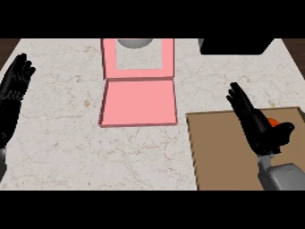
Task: Pick the squash from the tray and place it in the cardboard box
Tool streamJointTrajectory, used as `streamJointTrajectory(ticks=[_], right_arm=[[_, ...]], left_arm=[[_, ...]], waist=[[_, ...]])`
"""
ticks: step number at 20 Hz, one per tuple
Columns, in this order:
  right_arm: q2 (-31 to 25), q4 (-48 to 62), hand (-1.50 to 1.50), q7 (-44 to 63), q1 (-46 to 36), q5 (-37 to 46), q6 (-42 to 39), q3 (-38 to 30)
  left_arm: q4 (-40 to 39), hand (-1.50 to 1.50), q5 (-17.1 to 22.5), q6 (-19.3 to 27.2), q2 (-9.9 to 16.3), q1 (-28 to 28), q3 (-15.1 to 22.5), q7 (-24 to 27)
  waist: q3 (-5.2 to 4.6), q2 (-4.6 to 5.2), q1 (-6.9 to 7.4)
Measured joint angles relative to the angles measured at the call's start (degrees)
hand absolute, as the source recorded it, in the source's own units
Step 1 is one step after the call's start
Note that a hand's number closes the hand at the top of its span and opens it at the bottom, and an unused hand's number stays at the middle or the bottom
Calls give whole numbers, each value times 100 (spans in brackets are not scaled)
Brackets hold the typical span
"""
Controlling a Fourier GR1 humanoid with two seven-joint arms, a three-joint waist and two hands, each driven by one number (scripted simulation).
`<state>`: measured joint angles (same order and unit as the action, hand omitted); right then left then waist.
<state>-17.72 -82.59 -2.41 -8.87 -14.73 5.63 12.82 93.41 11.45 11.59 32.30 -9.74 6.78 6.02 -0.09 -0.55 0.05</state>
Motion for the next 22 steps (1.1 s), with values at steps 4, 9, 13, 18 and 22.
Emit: streamJointTrajectory(ticks=[4, 9, 13, 18, 22], right_arm=[[-459, 181, -150, -398, 122, -473, -862, -467], [-1768, 159, -150, -985, 21, 318, -1550, -593], [-2083, 994, -150, -2435, 429, 564, -1994, -787], [-2254, 2221, -150, -4169, 437, 481, -2811, -1075], [-2622, 3038, -150, -4741, 32, 1065, -2506, -1092]], left_arm=[[-377, 0, -249, 170, 113, 230, -163, -219], [-926, 0, -492, 371, 300, 556, -252, -597], [-1208, 0, -627, 513, 219, 713, -203, -753], [-1454, 0, -778, 574, 124, 607, -128, -849], [-1580, 0, -884, 586, 43, 490, -68, -865]], waist=[[13, 40, -13], [-25, 71, 36], [24, 114, 8], [43, 131, 47], [45, 136, 138]])
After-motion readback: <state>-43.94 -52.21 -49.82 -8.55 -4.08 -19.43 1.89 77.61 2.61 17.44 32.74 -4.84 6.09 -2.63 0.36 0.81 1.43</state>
